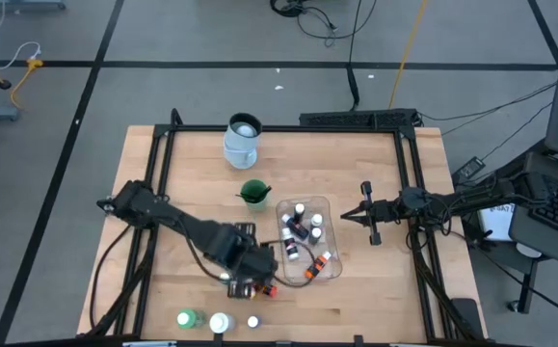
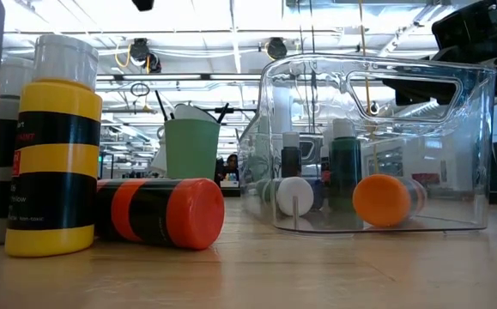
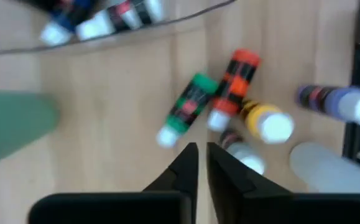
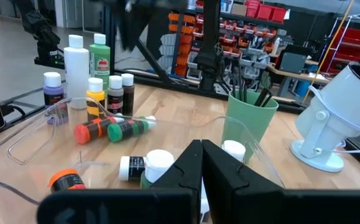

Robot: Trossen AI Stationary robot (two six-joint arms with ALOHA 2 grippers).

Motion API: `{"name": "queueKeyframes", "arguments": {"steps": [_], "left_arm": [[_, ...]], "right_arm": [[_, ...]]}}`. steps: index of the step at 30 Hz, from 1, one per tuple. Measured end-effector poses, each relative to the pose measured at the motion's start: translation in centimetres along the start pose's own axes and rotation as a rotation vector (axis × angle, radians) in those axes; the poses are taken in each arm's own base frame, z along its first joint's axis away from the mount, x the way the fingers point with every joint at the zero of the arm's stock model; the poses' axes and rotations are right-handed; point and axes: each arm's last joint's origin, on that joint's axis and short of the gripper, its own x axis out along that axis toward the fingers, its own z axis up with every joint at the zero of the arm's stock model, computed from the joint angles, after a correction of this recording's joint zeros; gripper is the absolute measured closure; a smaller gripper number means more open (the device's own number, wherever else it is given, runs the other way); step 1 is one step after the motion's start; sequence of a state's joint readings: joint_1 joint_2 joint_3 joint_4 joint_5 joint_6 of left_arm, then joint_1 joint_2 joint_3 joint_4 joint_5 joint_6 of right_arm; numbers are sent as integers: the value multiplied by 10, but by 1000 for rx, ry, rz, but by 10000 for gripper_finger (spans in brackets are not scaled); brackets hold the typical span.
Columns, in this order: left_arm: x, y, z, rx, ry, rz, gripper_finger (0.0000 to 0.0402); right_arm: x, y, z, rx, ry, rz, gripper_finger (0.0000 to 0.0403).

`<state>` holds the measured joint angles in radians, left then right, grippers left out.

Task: Pick & Place Paint Supplies
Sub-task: Put the small yellow paint bottle into the transparent bin

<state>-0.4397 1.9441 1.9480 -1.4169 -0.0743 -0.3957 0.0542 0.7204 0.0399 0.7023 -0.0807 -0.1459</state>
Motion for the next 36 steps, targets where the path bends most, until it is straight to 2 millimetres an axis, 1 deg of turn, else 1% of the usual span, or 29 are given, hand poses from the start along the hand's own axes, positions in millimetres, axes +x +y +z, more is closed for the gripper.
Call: {"name": "queueKeyframes", "arguments": {"steps": [2,4,7,9,12,15,18,20,22,25,32,36], "left_arm": [[14,-7,0,16,-17,-20,347],[23,-14,-1,40,-12,-70,326],[29,-24,-1,87,-23,-176,289],[29,-30,0,120,-57,-206,260],[29,-35,0,134,-97,-182,217],[32,-36,0,109,-87,-158,178],[37,-39,1,120,-79,-154,148],[42,-42,1,130,-68,-151,135],[47,-46,0,140,-48,-145,128],[53,-49,-1,155,-26,-135,128],[63,-55,-1,155,-5,-130,153],[73,-58,-1,154,23,-116,164]], "right_arm": [[0,0,0,0,-4,-1,399],[0,0,0,2,-5,-1,399],[0,0,0,2,-5,-1,399],[0,0,0,2,-4,-1,399],[0,0,0,2,-4,-1,399],[0,0,0,1,-1,-1,399],[0,0,0,1,4,0,399],[0,0,0,1,4,0,399],[0,0,0,0,3,0,399],[0,0,0,0,3,0,399],[0,0,0,0,4,0,399],[0,0,0,1,3,0,399]]}}
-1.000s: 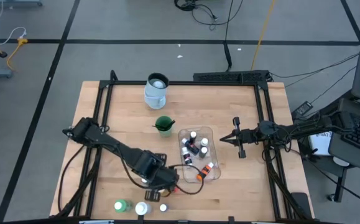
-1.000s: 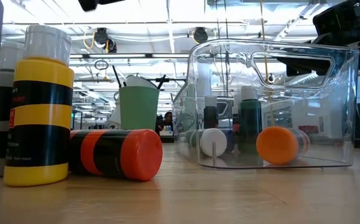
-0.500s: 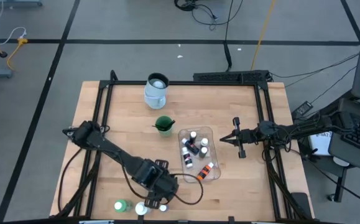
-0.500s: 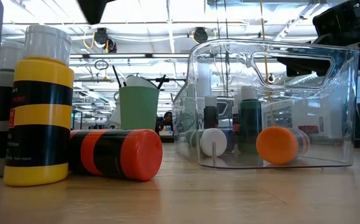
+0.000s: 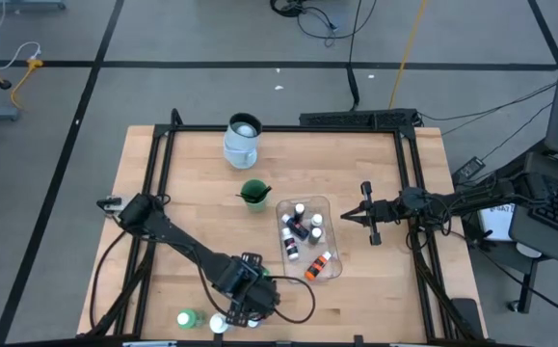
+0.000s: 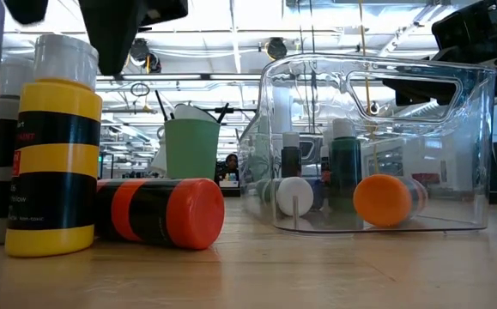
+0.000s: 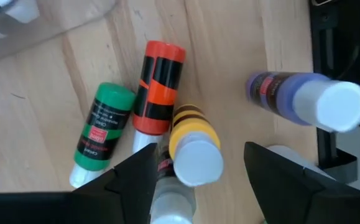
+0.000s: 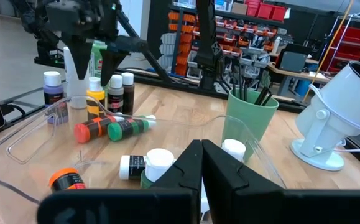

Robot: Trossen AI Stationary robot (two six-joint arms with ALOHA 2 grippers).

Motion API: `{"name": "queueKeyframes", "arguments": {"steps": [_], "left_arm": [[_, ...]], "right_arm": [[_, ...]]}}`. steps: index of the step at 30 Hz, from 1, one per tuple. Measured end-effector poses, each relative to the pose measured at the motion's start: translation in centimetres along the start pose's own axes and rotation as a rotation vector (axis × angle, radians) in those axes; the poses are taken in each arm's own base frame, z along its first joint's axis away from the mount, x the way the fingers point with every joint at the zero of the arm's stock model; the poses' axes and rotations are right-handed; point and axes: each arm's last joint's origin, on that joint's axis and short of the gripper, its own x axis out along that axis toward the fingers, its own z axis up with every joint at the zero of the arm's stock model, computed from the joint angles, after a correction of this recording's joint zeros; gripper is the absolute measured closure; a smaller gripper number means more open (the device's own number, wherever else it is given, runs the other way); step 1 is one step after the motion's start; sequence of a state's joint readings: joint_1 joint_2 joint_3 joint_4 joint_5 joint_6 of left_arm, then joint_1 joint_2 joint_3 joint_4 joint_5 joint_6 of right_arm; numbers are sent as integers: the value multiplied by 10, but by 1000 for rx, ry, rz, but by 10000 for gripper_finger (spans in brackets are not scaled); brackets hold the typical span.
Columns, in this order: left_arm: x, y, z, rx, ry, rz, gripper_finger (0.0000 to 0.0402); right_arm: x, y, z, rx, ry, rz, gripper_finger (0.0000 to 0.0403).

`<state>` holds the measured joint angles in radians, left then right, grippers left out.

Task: Pick & Place Paint Supplies
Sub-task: Put the small yellow paint bottle into the transparent bin

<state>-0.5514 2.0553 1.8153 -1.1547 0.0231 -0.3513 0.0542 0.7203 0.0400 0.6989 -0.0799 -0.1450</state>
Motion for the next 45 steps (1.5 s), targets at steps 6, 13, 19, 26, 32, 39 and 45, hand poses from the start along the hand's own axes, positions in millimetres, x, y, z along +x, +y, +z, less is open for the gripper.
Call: {"name": "queueKeyframes", "arguments": {"steps": [6,13,19,26,32,39,45], "left_arm": [[3,0,0,-10,9,2,165],[3,-1,0,-11,15,-14,174],[6,0,1,-16,22,-14,203],[6,0,1,-5,22,-14,265],[1,9,0,41,64,-18,315],[-49,32,10,39,-55,-26,315],[-100,49,22,75,-199,13,315]], "right_arm": [[0,0,0,-1,0,0,399],[0,0,0,0,0,0,399],[0,0,0,0,0,0,399],[0,0,0,-1,0,0,399],[0,0,0,-1,0,0,399],[0,0,0,0,0,0,399],[0,0,0,5,0,0,399]]}}
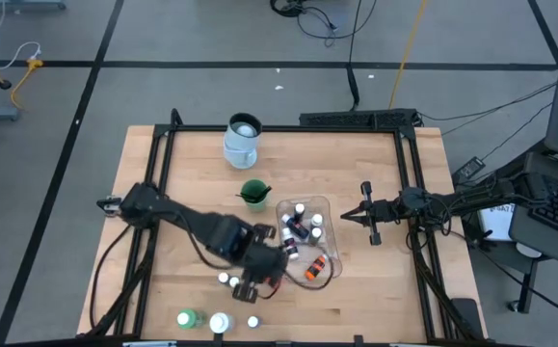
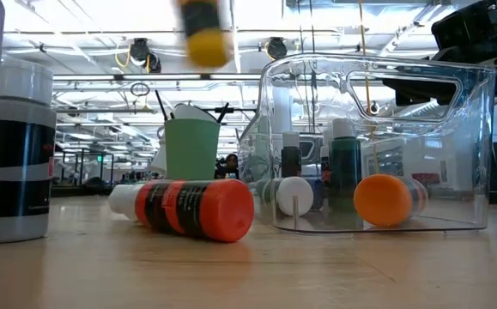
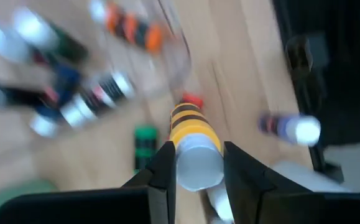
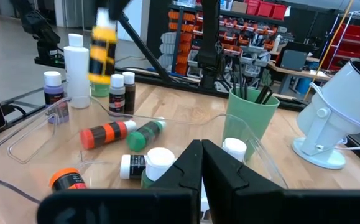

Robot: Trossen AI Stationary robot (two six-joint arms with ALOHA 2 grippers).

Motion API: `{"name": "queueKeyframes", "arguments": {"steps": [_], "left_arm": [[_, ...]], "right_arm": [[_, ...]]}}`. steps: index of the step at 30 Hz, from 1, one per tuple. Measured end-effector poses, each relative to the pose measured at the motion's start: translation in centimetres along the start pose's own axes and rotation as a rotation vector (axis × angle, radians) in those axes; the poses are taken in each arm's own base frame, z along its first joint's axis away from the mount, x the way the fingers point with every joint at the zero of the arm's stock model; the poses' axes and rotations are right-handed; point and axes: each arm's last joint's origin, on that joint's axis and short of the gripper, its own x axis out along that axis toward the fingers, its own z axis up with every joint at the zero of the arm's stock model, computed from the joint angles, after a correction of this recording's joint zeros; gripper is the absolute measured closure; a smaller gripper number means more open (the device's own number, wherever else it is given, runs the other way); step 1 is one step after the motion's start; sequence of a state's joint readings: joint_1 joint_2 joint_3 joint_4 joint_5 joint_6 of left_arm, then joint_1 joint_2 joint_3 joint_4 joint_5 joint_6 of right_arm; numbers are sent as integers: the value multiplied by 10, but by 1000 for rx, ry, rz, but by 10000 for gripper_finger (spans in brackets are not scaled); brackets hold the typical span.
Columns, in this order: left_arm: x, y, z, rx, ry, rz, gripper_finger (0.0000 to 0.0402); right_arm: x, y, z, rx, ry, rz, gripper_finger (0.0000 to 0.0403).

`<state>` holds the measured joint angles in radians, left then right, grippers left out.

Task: Pick & Place Paint Supplies
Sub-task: Put the small yellow paint bottle into the transparent bin

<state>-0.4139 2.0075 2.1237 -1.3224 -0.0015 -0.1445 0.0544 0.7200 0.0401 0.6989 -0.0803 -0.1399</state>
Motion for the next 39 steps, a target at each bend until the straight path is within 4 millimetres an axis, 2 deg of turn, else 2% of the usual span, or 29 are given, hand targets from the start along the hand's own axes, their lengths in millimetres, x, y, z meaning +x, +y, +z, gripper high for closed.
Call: {"name": "queueKeyframes", "arguments": {"steps": [4,8,17,23,31,39], "left_arm": [[-22,19,15,43,-145,57,315],[-24,43,26,60,-232,91,315],[38,94,37,39,-97,88,315],[80,111,37,11,1,77,315],[110,124,35,-5,61,67,315],[120,130,37,-25,54,63,315]], "right_arm": [[0,0,0,22,0,0,399],[0,0,0,23,1,0,399],[0,0,-2,51,15,1,399],[0,0,-3,53,31,4,399],[0,0,-2,52,24,2,399],[0,0,-3,52,25,3,399]]}}
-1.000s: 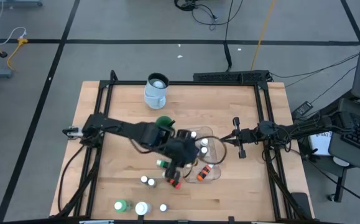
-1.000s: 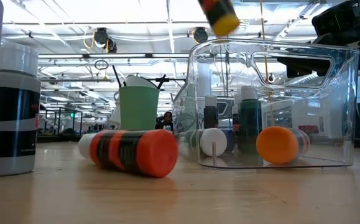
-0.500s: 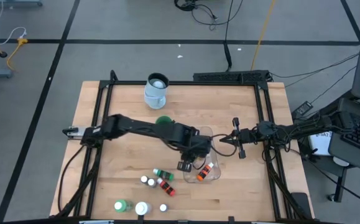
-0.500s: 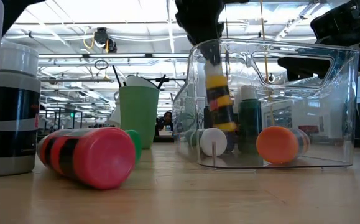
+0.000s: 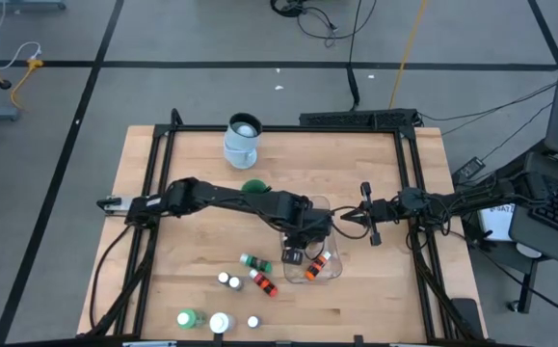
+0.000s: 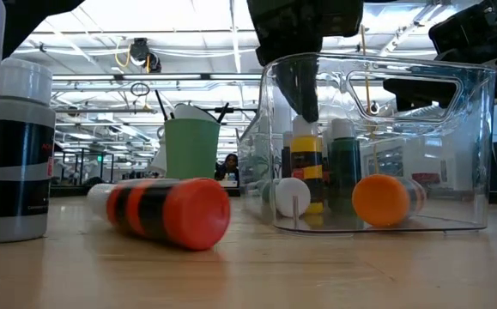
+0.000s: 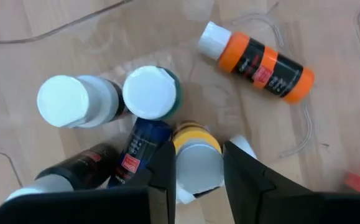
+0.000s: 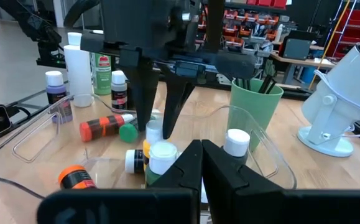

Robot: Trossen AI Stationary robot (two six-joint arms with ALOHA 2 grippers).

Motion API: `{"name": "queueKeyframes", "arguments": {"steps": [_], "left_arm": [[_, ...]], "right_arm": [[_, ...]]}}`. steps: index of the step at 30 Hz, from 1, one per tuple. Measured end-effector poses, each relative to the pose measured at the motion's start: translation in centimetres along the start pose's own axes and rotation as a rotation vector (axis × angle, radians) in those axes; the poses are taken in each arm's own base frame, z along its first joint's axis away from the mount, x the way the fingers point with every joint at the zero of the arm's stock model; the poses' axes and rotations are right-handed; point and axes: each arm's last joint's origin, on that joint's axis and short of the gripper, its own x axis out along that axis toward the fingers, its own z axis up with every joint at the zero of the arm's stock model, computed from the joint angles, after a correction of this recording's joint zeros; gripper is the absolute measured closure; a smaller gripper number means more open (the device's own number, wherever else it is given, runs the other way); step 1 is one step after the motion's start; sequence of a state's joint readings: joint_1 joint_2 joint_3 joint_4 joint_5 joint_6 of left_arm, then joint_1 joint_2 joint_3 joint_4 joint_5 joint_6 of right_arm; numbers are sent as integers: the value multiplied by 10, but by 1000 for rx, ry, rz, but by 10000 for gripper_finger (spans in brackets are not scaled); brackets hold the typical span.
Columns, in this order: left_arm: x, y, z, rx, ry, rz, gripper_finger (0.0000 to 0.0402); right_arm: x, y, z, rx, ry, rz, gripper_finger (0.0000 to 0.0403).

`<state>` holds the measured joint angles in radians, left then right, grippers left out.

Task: Pick & Place Paint Supplies
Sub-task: Put the small yellow paint bottle into the transparent bin, then put the small gray paint bottle into the transparent bin

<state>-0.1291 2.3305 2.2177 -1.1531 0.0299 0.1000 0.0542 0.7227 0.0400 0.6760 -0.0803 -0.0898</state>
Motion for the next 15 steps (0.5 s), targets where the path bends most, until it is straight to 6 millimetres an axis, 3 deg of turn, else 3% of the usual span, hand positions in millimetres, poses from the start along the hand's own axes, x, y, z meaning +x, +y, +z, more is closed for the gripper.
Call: {"name": "queueKeyframes", "arguments": {"steps": [4,9,15], "left_arm": [[-3,0,3,-20,-36,4,301],[-8,-3,0,-23,-7,-34,191],[-46,-9,-10,-34,79,-32,94]], "right_arm": [[0,0,0,0,0,0,399],[0,0,0,0,1,0,399],[0,0,-1,1,14,2,399]]}}
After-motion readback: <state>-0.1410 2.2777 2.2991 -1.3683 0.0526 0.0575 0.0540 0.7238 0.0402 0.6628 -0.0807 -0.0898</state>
